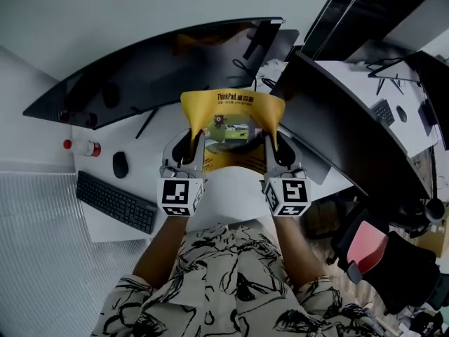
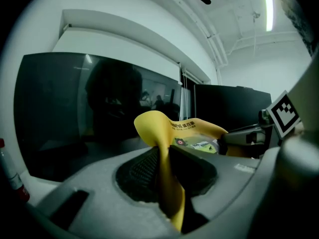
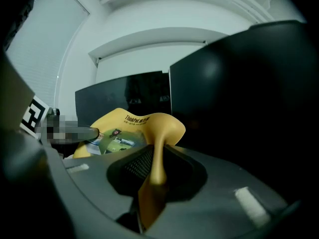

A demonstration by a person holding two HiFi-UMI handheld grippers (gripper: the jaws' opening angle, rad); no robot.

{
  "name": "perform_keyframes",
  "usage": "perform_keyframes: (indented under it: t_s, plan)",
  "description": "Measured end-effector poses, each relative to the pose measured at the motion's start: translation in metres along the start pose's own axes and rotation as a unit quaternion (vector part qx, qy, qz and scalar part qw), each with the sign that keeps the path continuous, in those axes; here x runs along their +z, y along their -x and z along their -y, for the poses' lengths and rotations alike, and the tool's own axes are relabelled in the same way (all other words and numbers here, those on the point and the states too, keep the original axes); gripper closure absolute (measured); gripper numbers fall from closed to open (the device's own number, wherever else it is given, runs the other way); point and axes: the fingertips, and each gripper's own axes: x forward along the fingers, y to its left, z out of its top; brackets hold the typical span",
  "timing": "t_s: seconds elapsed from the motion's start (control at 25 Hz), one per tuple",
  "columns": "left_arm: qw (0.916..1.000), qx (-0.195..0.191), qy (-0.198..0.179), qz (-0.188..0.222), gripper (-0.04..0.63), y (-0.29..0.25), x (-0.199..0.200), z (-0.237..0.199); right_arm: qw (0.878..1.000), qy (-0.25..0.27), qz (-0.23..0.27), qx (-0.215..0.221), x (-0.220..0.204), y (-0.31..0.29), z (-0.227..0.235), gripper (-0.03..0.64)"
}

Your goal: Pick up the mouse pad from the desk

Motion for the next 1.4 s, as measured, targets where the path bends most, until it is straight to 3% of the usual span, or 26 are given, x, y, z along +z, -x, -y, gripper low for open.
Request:
perform_keyframes:
  t_s: [0.32, 0.8, 1.4]
  plan:
    - [0.9977, -0.009, -0.007, 0.067, 0.518, 0.011, 0.073, 0.006, 0.996, 0.034, 0.077, -0.002, 0.077, 0.025, -0.002, 0.54]
    - [0.9915, -0.019, -0.034, 0.124, 0.517, 0.033, 0.149, 0.014, 0.988, 0.058, 0.141, 0.008, 0.156, 0.053, -0.008, 0.54]
    - [0.9857, -0.016, -0.034, 0.164, 0.517, 0.062, 0.18, 0.017, 0.981, 0.069, 0.181, 0.022, 0.191, 0.074, -0.021, 0.54]
